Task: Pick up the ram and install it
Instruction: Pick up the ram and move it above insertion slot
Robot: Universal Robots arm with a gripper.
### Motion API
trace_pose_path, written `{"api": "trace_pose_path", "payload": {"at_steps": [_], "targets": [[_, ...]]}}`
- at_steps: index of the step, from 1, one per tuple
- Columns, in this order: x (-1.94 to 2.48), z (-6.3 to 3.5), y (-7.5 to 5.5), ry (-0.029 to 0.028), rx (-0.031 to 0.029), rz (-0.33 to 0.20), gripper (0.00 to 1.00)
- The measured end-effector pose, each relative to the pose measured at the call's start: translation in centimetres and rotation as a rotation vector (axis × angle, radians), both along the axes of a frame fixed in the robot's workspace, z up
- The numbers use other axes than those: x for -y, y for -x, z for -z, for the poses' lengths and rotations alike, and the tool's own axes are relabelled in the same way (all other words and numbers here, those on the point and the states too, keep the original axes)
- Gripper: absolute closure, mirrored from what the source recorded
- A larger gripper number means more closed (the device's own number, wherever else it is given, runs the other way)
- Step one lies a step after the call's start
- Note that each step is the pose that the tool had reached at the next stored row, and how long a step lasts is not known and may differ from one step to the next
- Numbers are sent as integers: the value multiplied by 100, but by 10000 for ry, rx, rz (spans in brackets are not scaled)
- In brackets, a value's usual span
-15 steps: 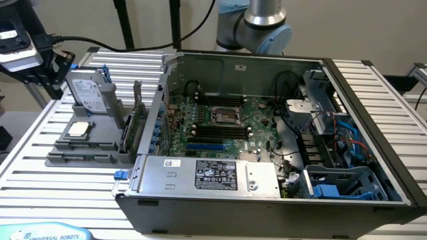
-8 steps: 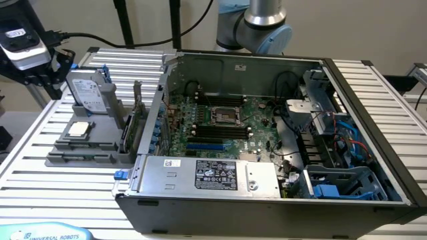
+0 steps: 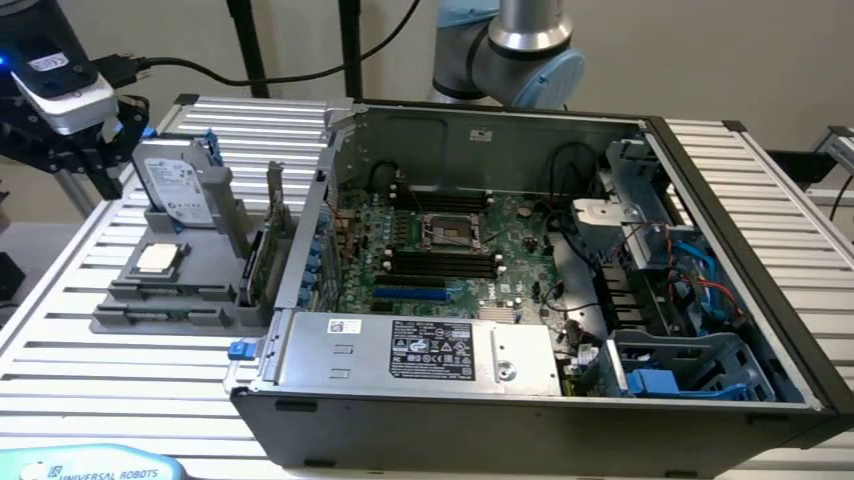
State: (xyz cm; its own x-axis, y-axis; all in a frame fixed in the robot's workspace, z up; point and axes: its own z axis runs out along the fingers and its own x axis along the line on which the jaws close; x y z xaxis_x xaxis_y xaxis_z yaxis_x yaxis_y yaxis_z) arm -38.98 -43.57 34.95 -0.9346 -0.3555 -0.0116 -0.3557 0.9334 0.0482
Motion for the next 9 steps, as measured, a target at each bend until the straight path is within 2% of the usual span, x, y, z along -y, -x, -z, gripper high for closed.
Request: {"api": "trace_pose_path", "payload": {"at_steps": [9], "targets": [[0,1,0,1,10,-1624,89]]}}
